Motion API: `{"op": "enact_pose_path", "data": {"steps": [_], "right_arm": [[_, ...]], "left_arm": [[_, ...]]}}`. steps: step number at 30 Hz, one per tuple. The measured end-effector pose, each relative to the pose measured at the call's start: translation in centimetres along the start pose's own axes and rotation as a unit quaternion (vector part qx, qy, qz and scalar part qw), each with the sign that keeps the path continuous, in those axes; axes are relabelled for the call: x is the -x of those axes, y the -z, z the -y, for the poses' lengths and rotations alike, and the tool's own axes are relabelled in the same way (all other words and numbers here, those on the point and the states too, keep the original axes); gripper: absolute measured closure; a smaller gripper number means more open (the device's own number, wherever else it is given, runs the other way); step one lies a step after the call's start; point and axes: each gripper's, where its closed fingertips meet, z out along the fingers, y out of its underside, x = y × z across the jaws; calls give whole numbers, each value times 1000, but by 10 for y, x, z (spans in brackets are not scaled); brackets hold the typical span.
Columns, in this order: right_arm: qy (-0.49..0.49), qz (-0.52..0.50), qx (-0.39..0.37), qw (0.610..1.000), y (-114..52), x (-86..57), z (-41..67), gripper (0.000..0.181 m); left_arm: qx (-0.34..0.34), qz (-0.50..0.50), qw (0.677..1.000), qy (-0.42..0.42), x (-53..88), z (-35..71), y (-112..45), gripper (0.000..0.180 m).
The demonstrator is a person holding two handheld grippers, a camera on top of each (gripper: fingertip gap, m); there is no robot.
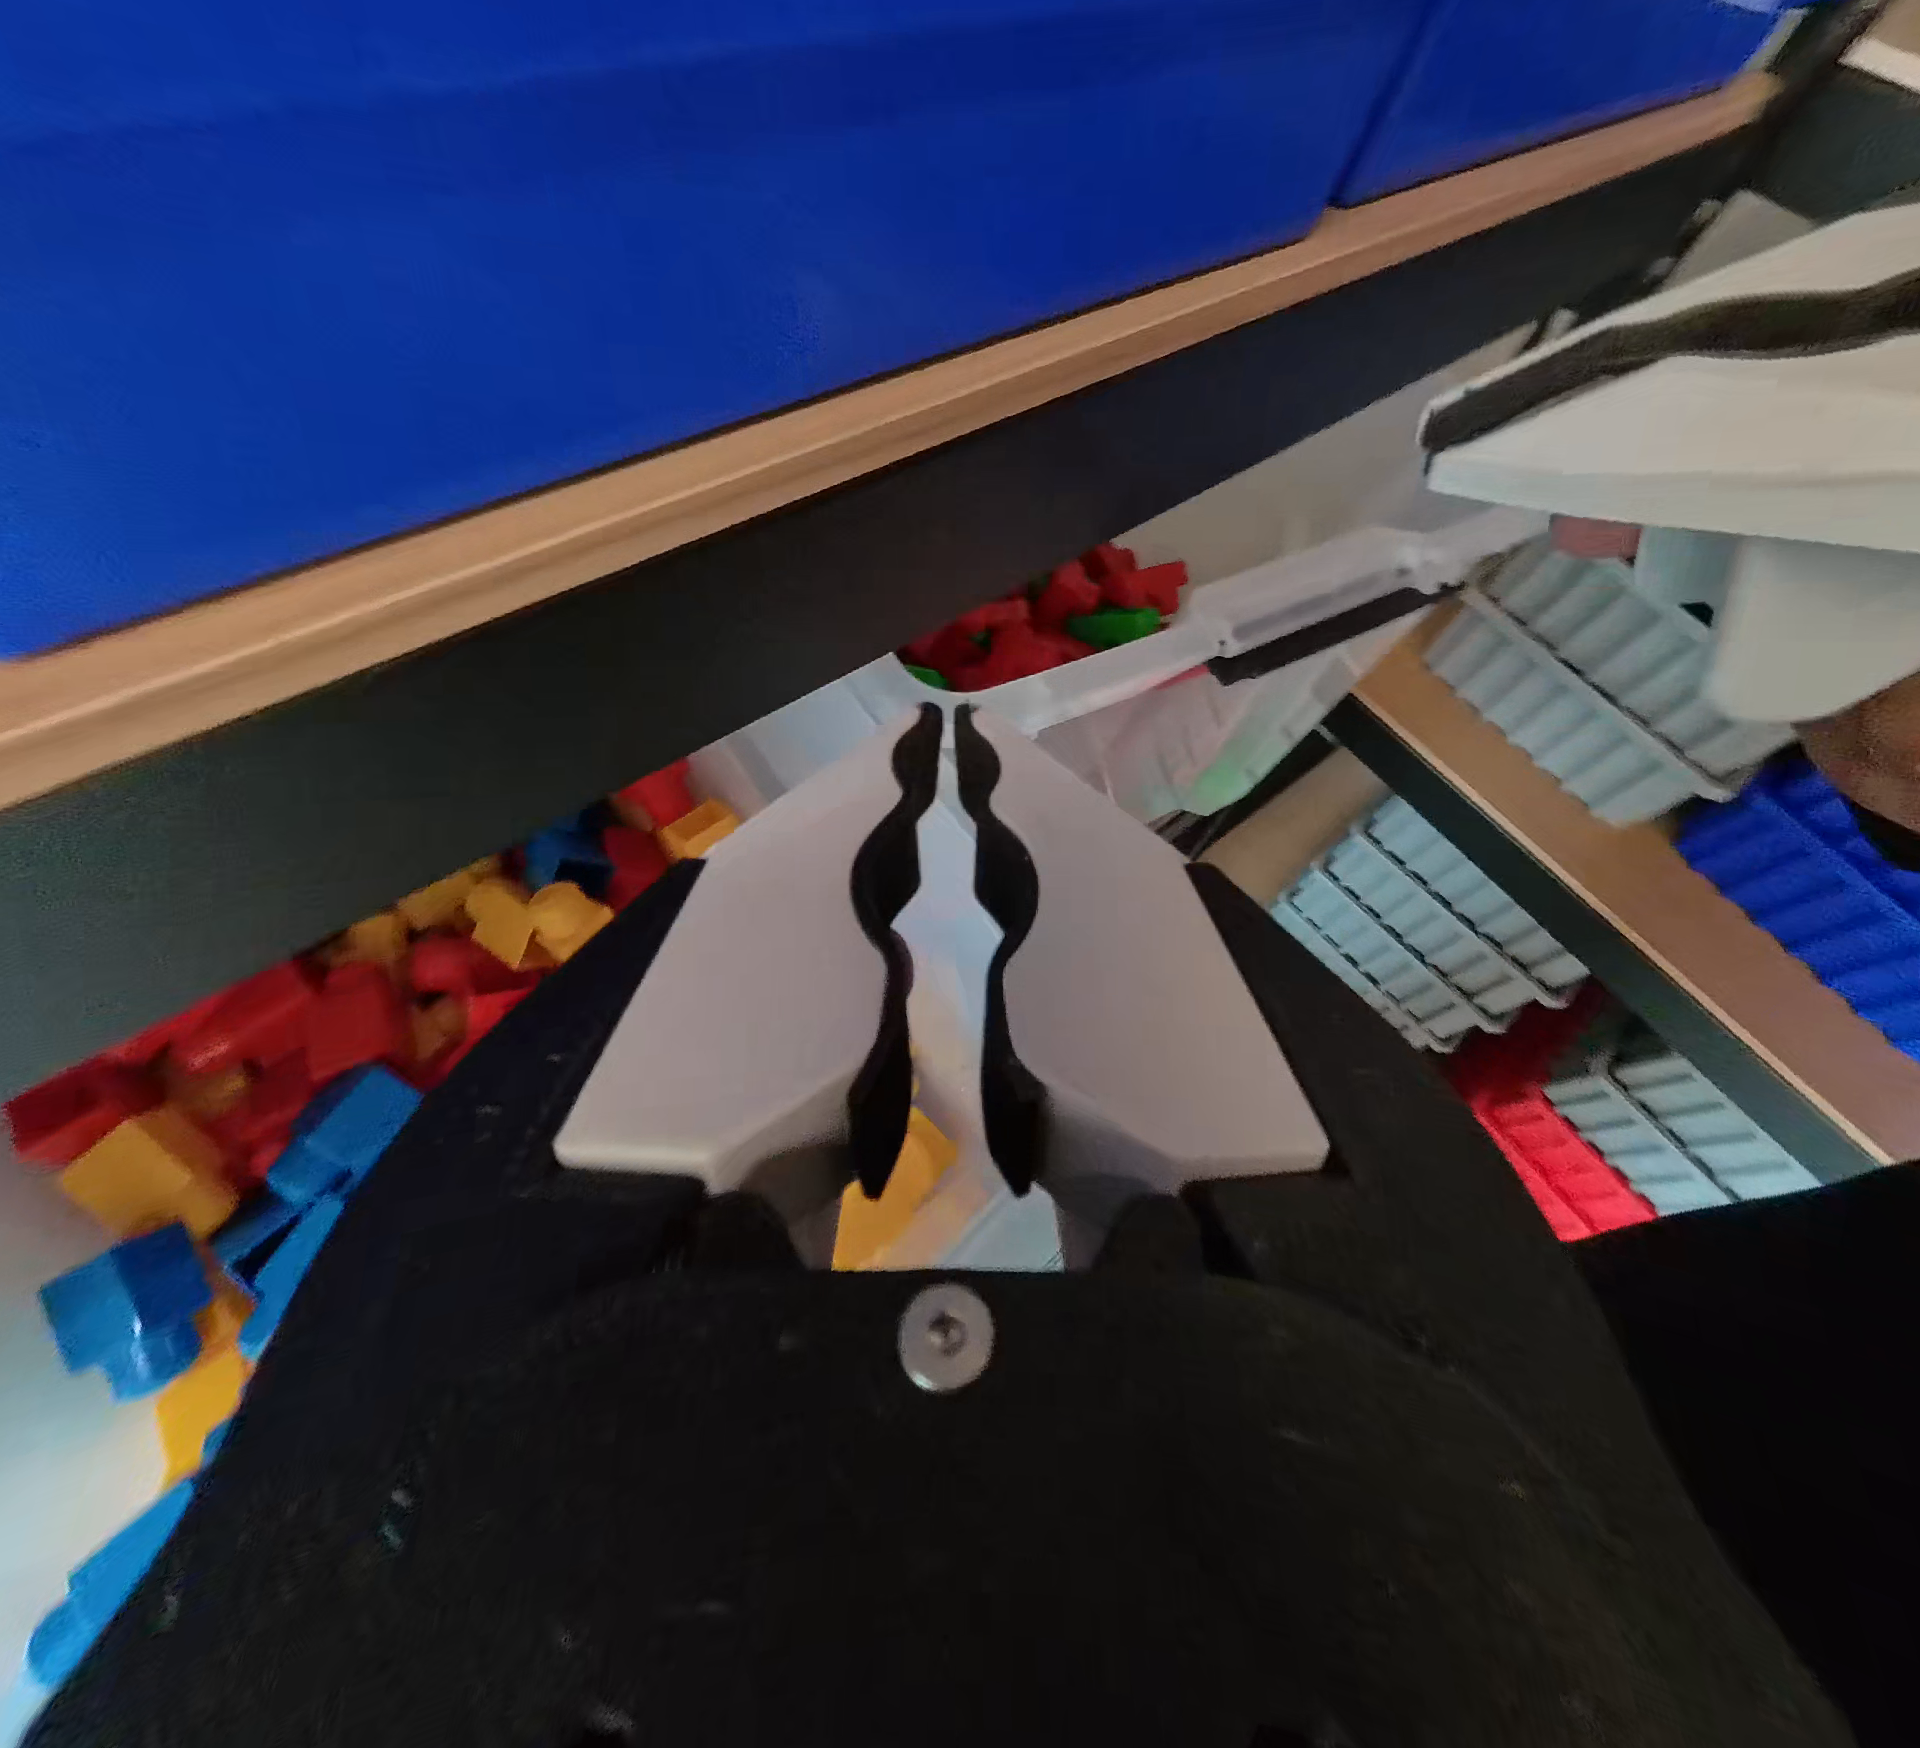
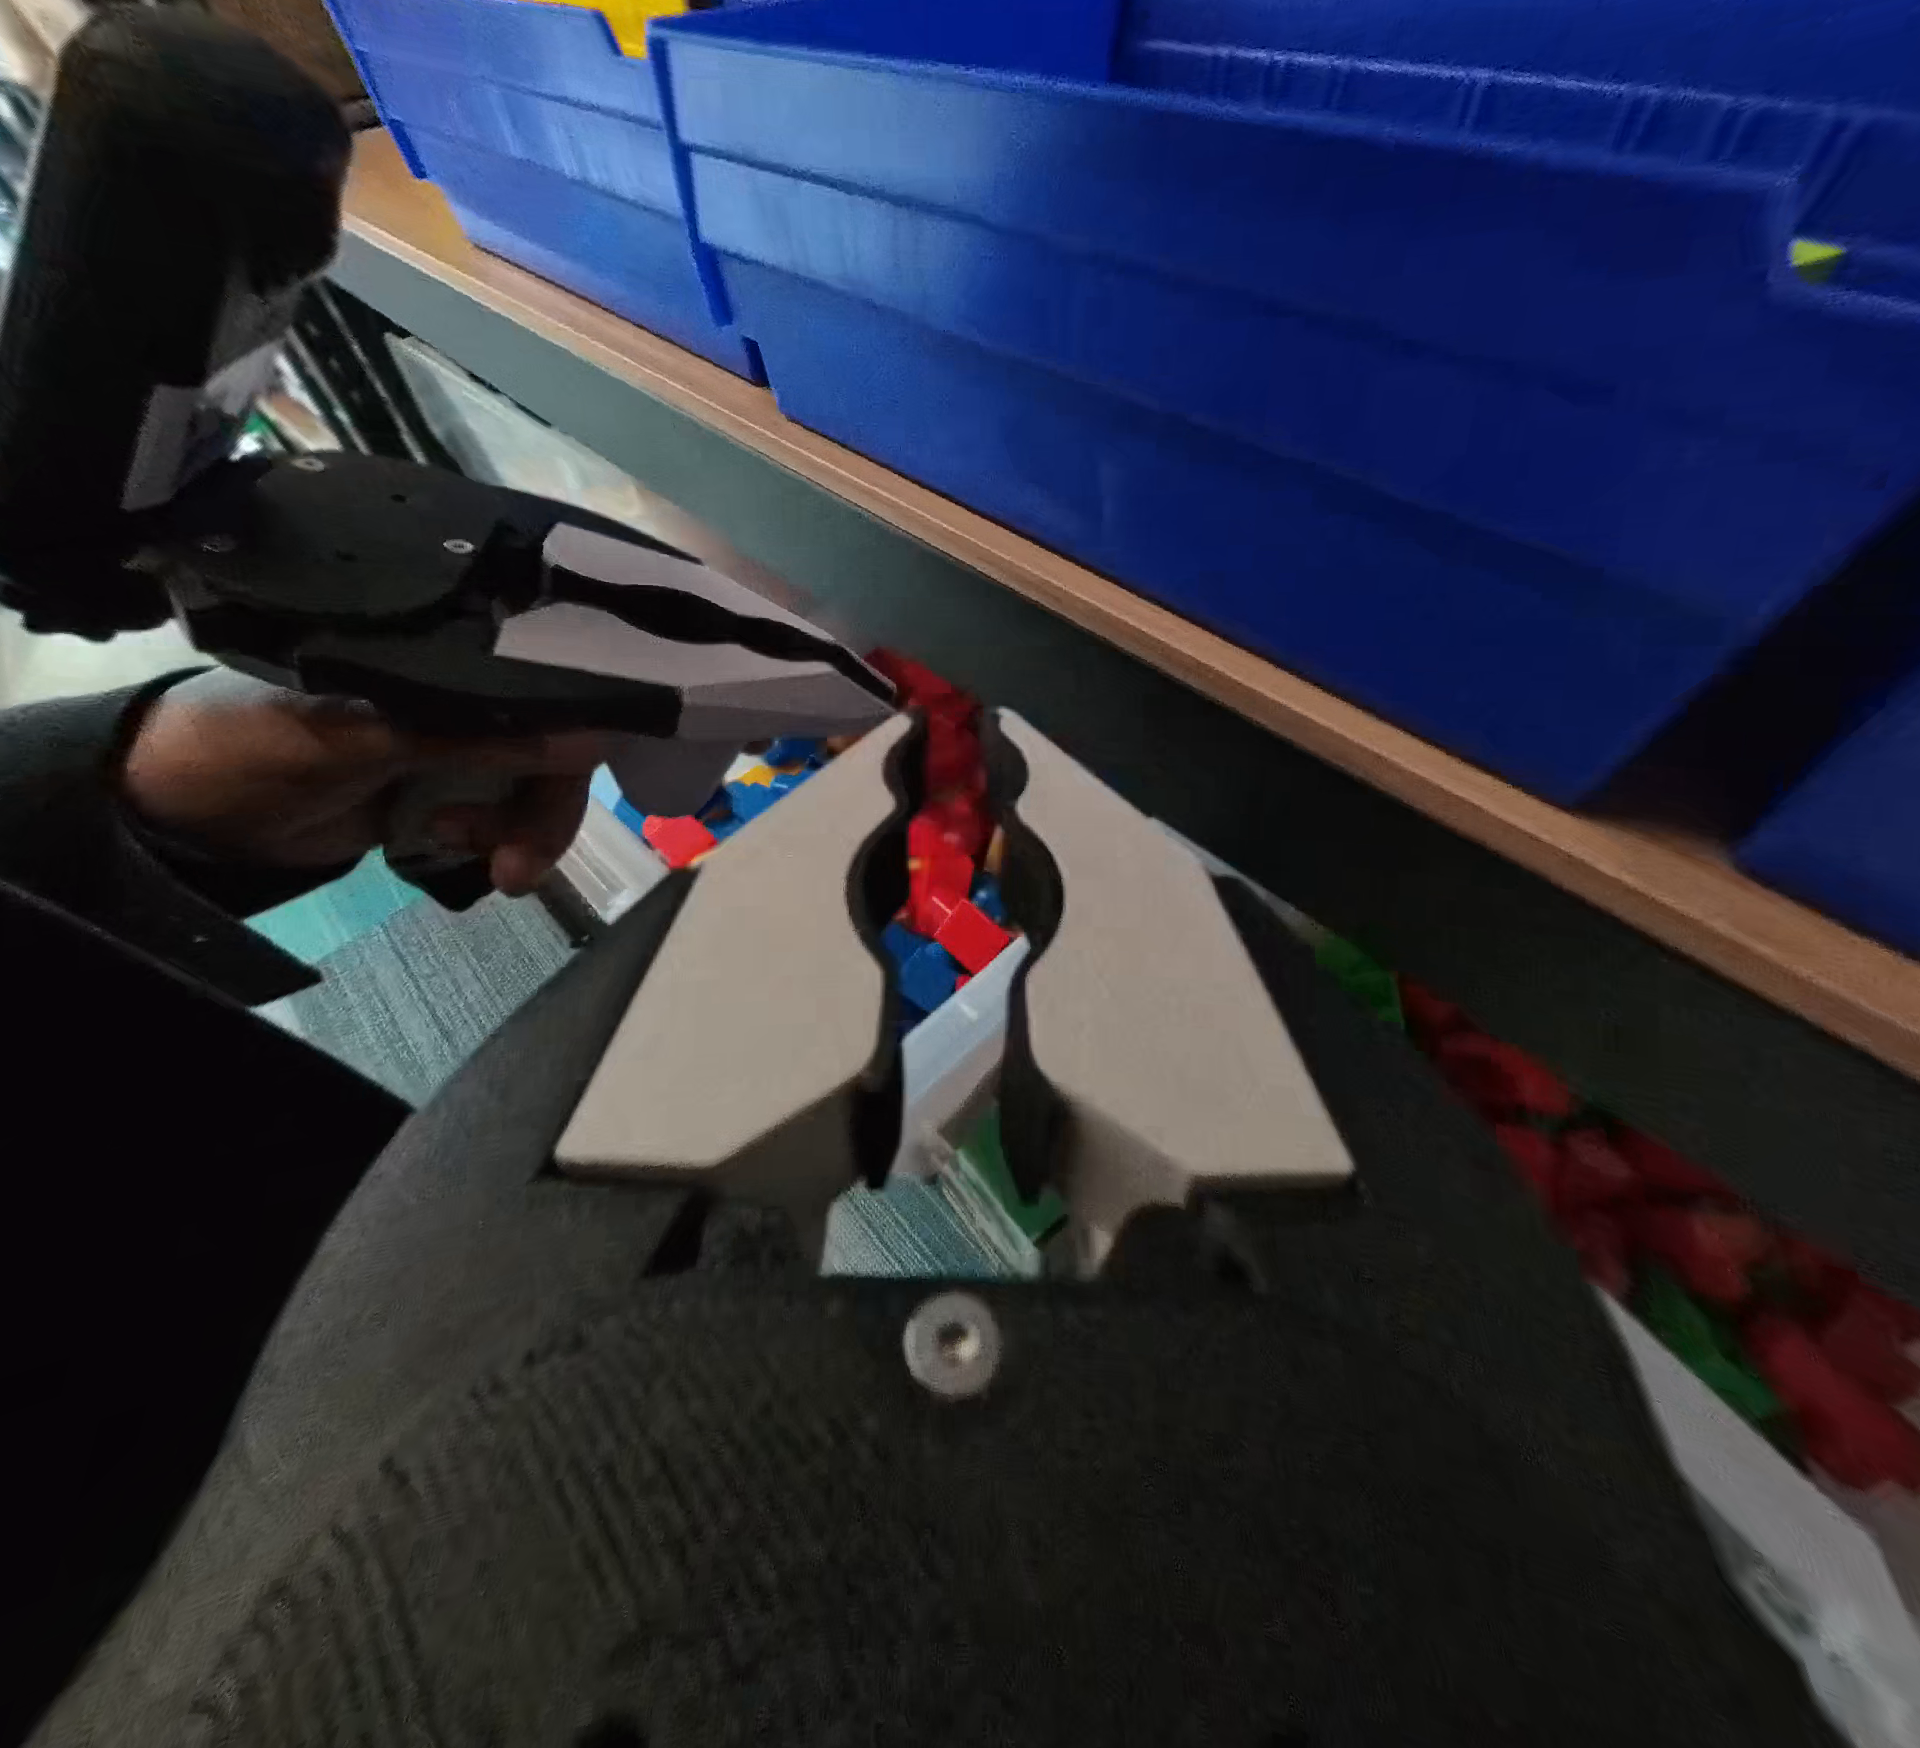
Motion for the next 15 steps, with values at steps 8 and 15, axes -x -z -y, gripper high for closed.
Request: {"op": "enact_pose_path", "data": {"steps": [8, 15], "right_arm": [[40, 140, 3, 989, -26, 28, 4, 175], [56, 147, -28, 987, -39, 42, 19, 173]], "left_arm": [[-27, 137, 988, 67, 27, -3, 21, 151], [-65, 144, 986, 55, 52, 18, 38, 180]]}}
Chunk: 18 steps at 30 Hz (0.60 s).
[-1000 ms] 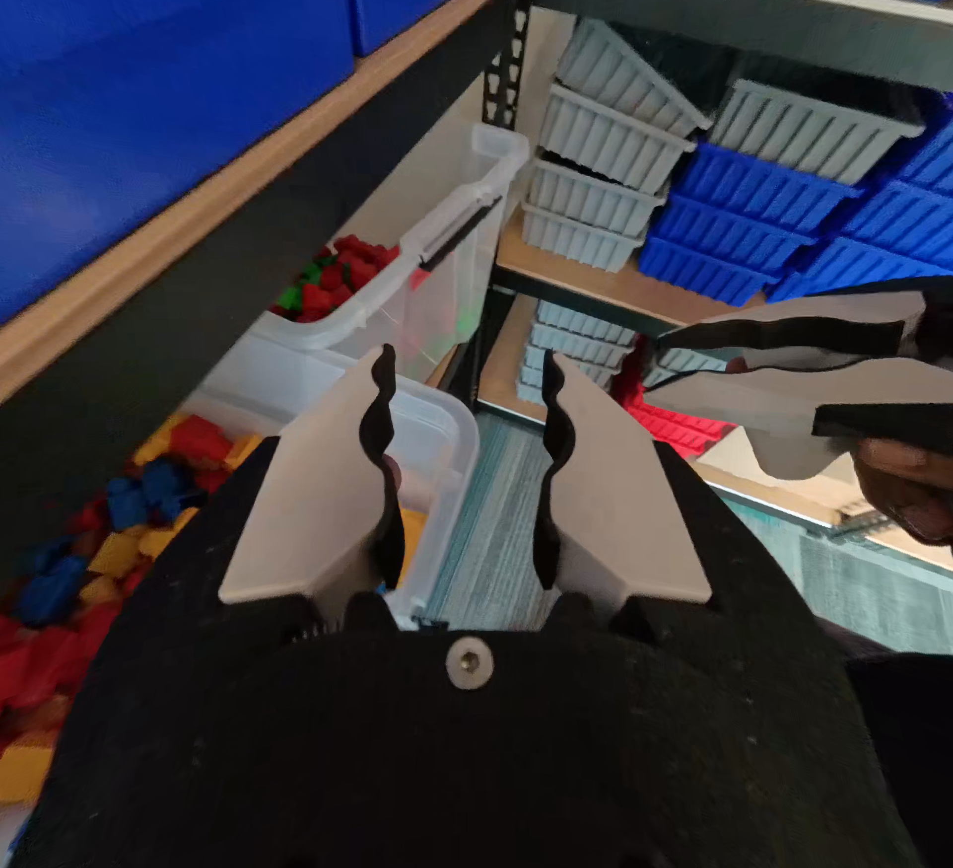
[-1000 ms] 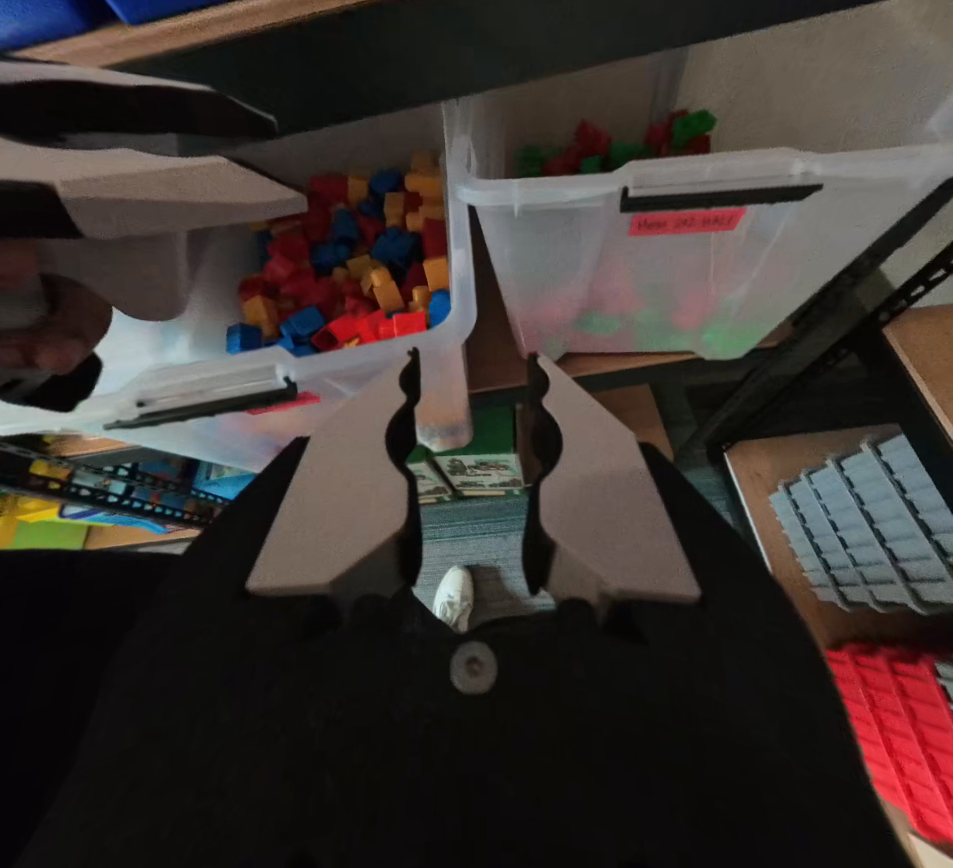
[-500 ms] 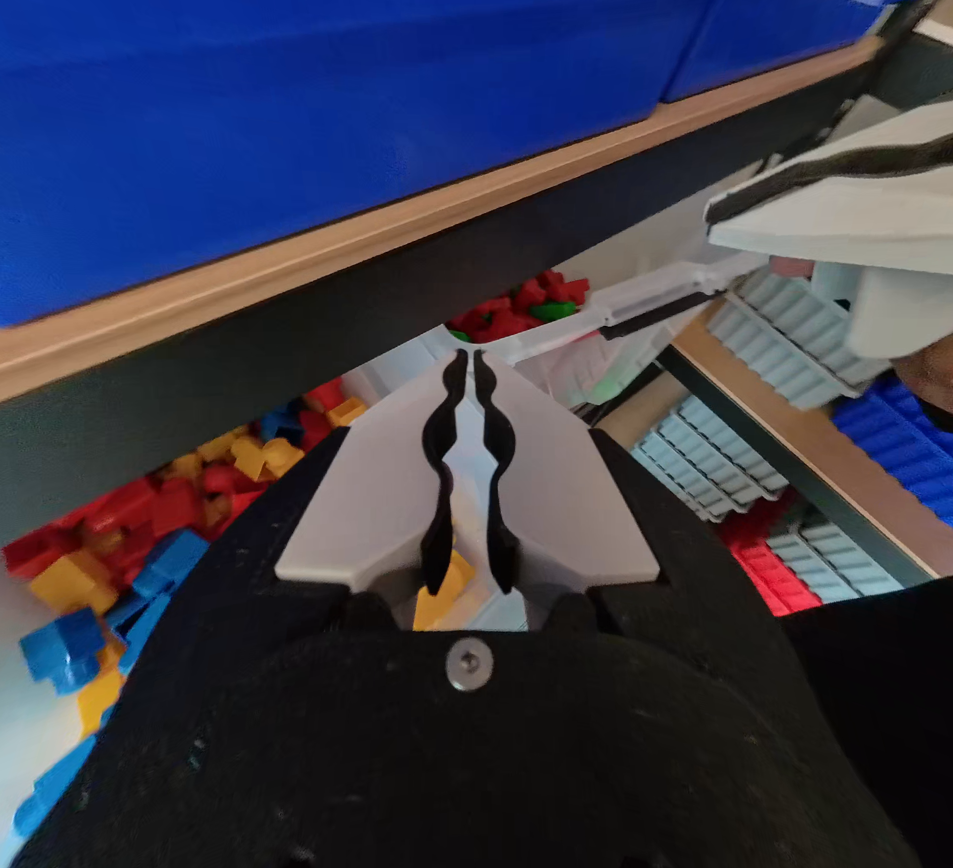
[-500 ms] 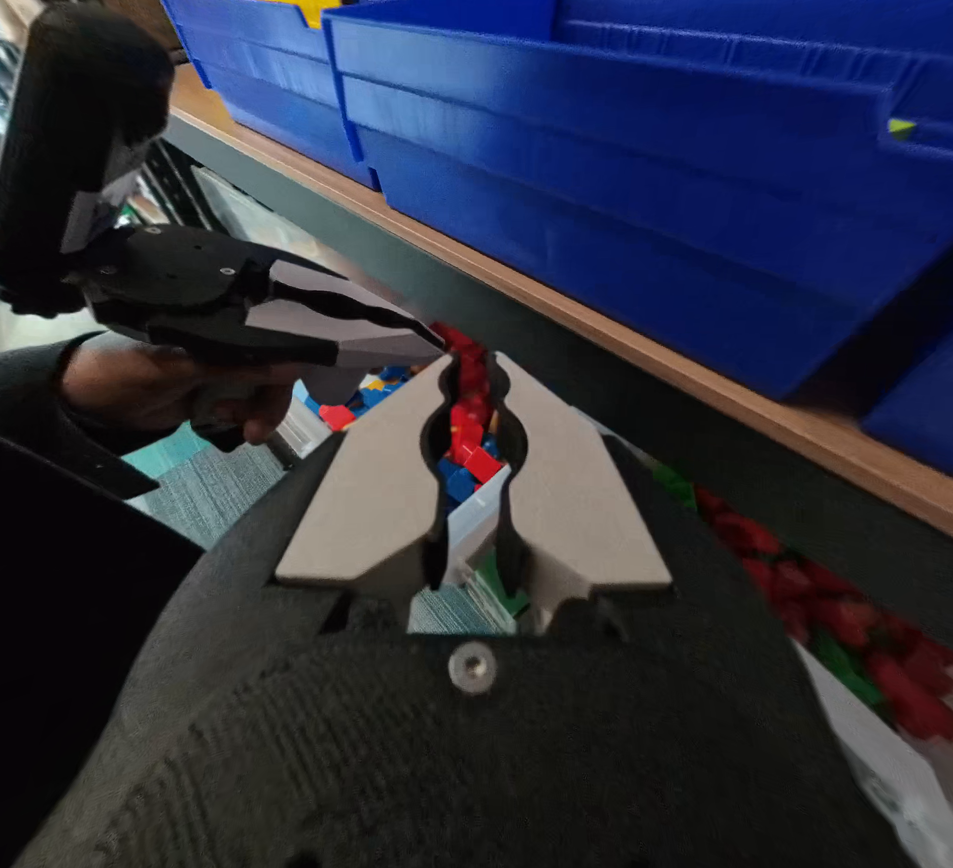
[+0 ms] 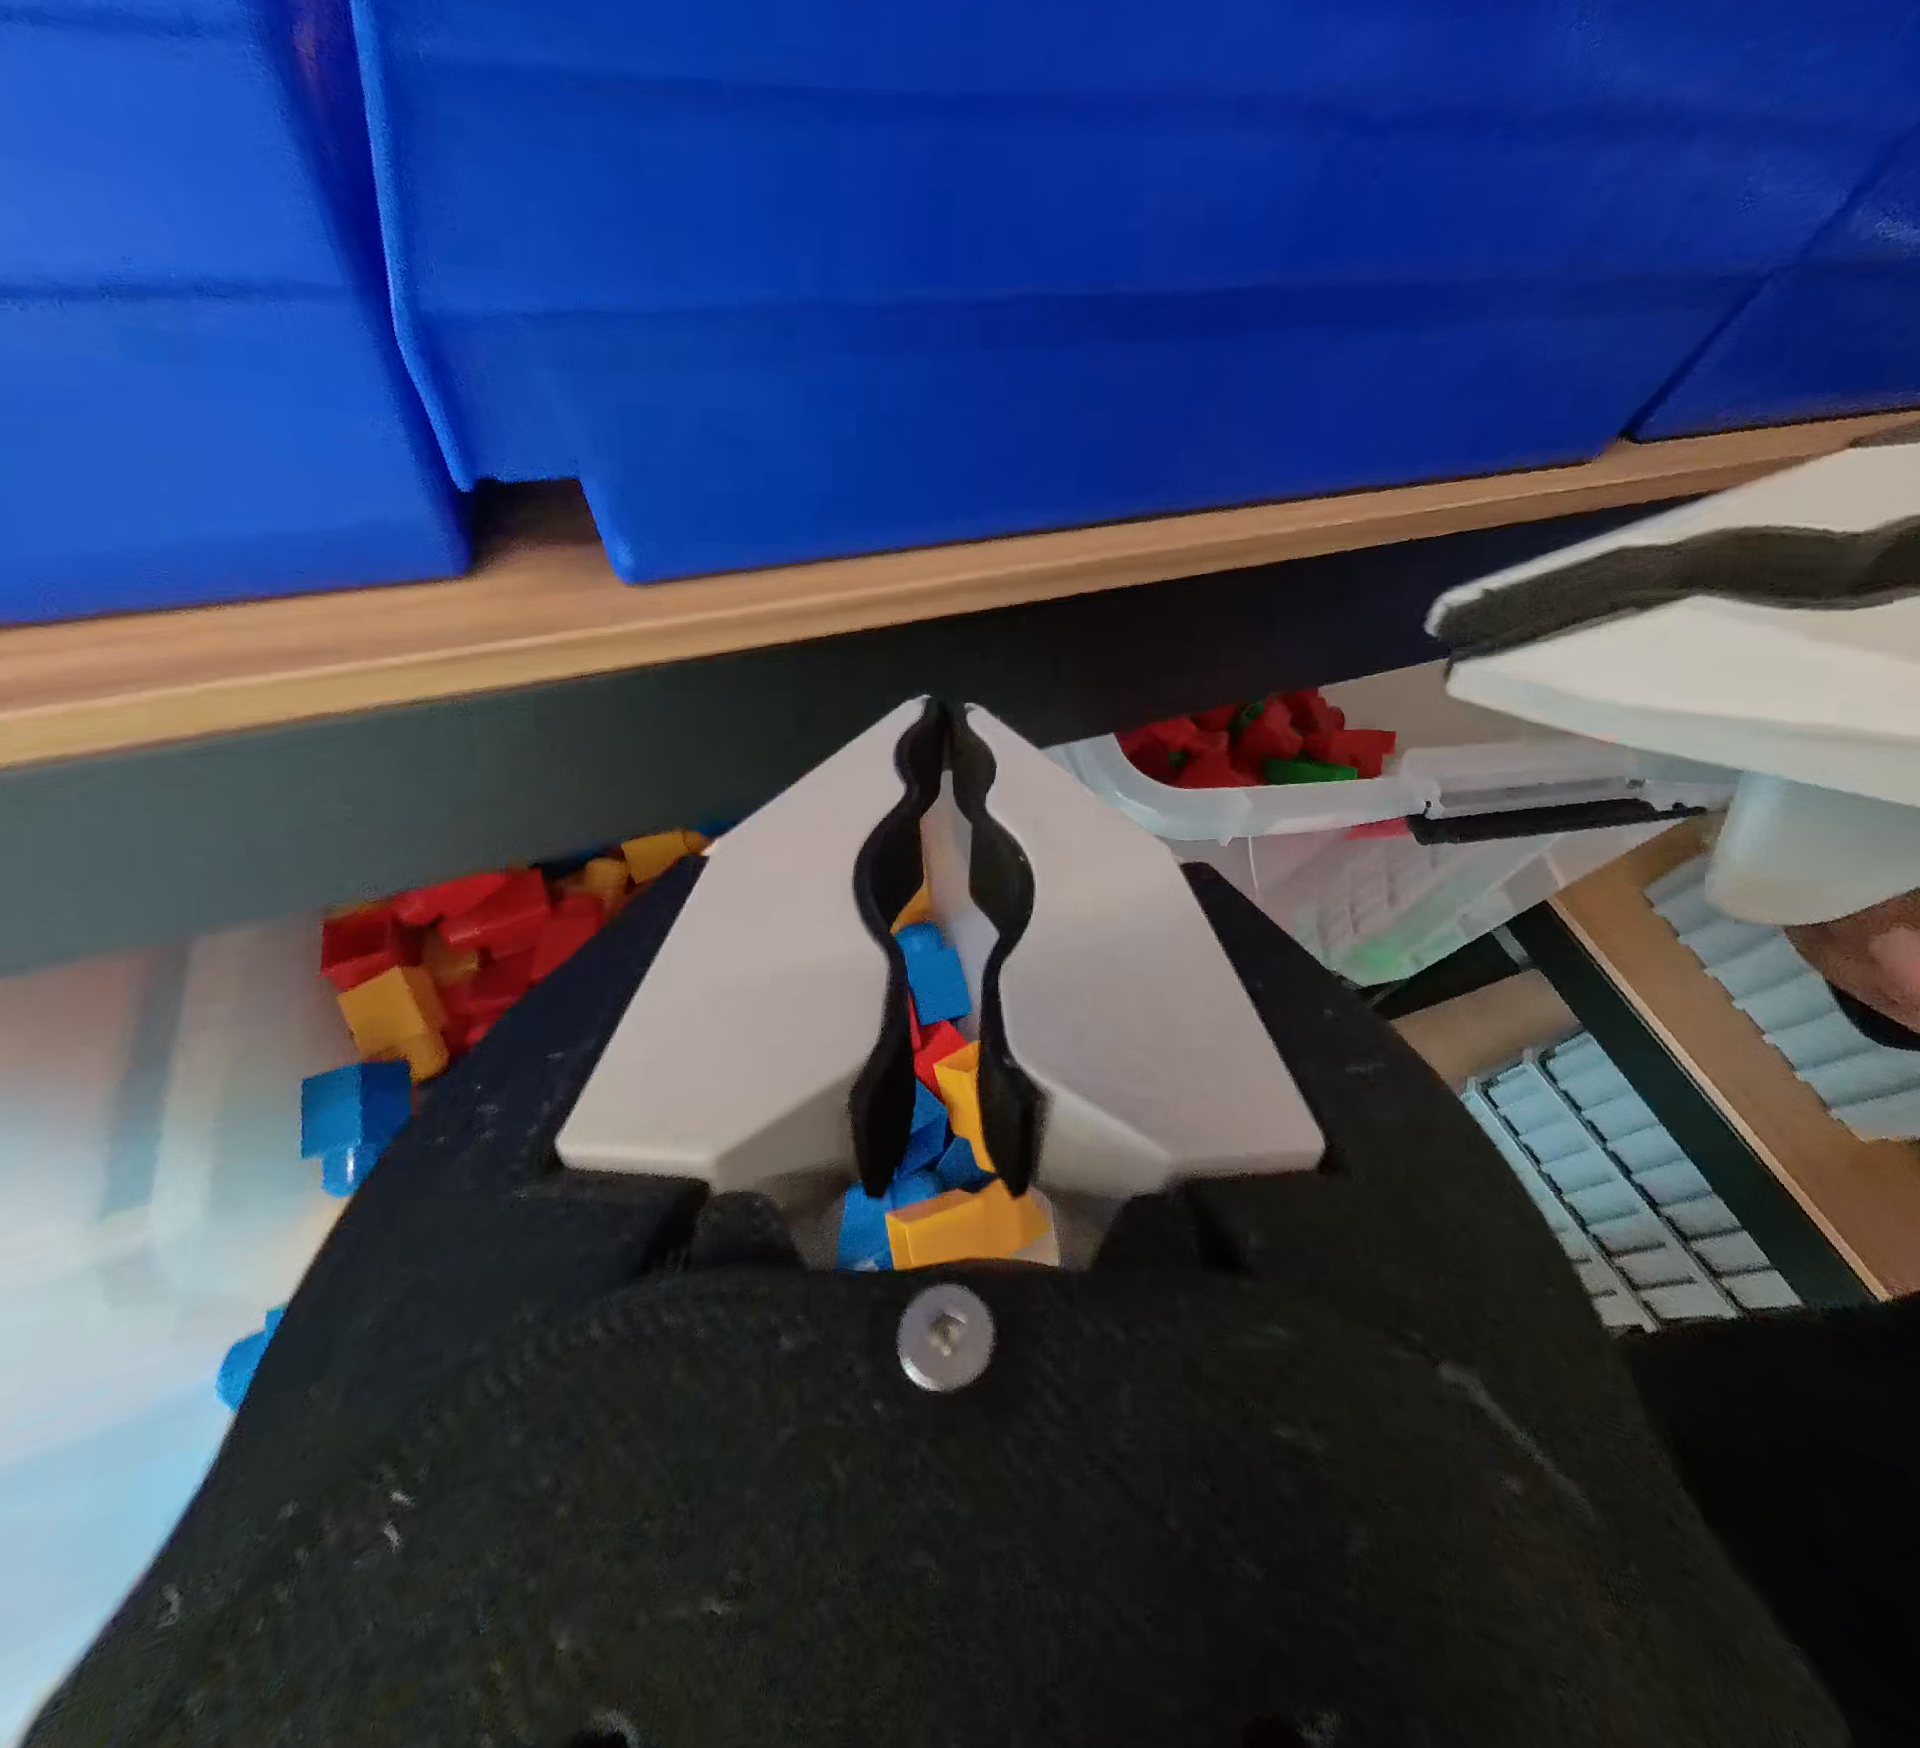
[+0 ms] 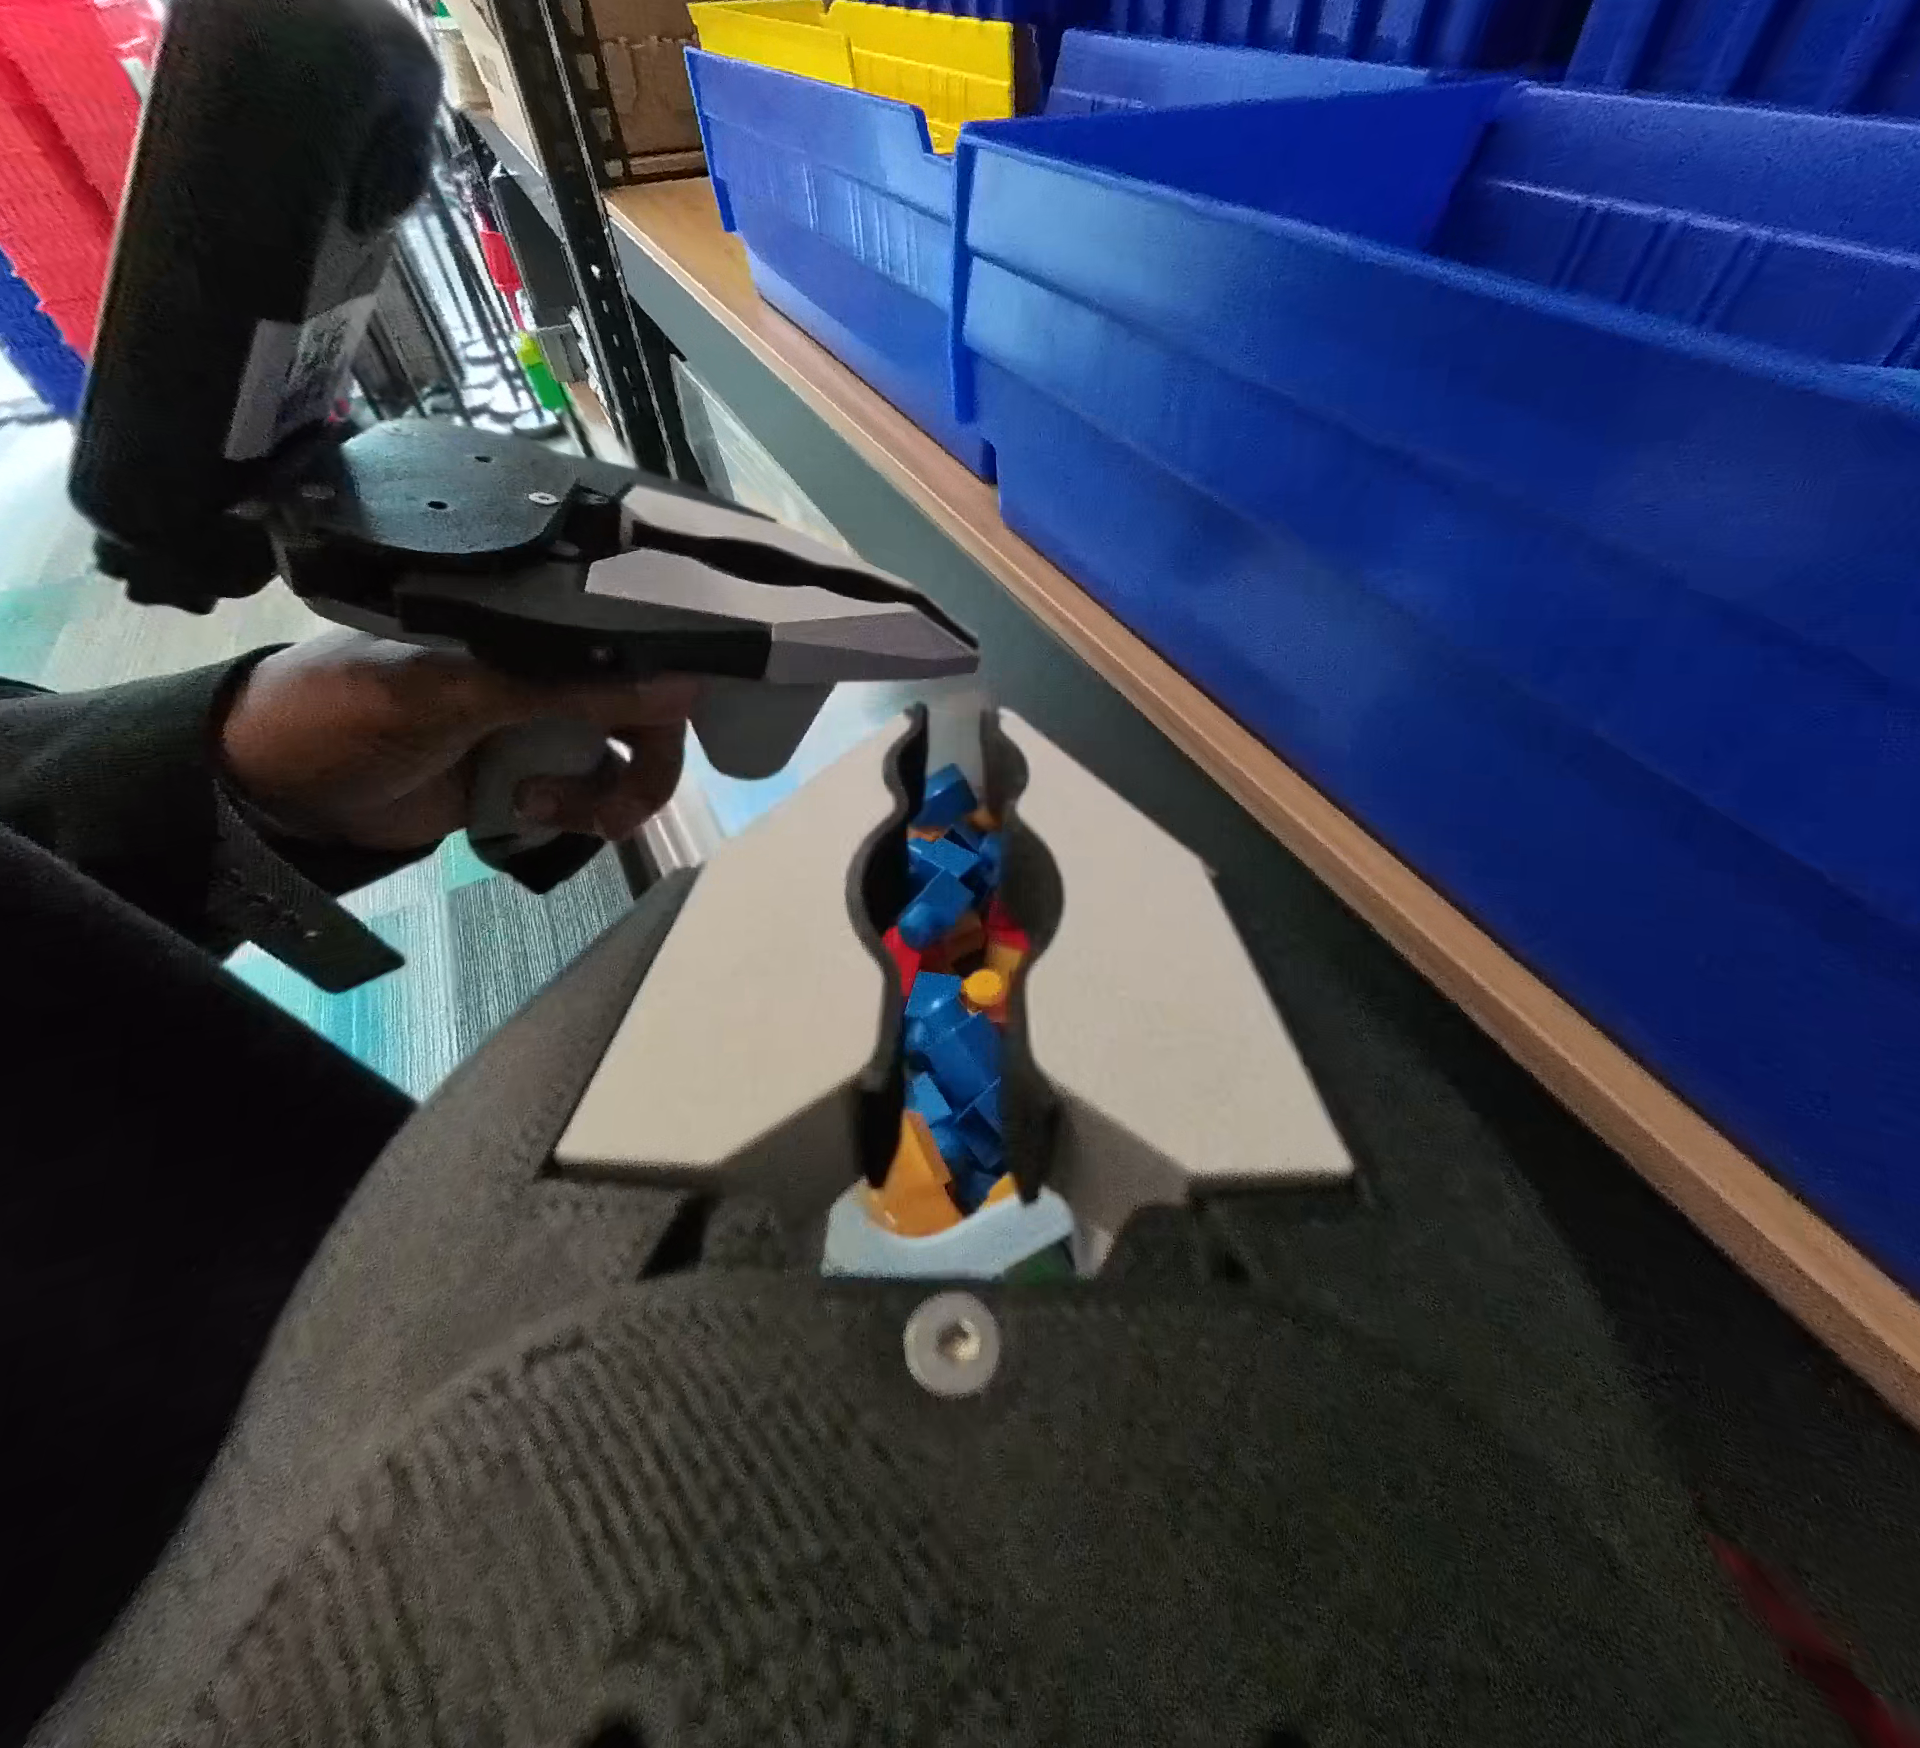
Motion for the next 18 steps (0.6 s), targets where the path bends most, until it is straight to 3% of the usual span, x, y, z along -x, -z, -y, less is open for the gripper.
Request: {"op": "enact_pose_path", "data": {"steps": [2, 10, 14, 18], "right_arm": [[-7, -13, -2, 1000, -5, -2, 2, 181], [-46, -114, 15, 992, -13, -14, 2, 181], [-75, -218, 34, 973, 6, -23, -8, 180], [-124, -351, 47, 927, 60, -24, -30, 172]], "left_arm": [[4, -25, 1000, -14, -1, 3, -4, 176], [28, -178, 982, -51, -30, -7, -15, 169], [54, -279, 957, -64, -53, -24, -15, 170], [79, -390, 911, -107, -92, -41, -4, 168]]}}
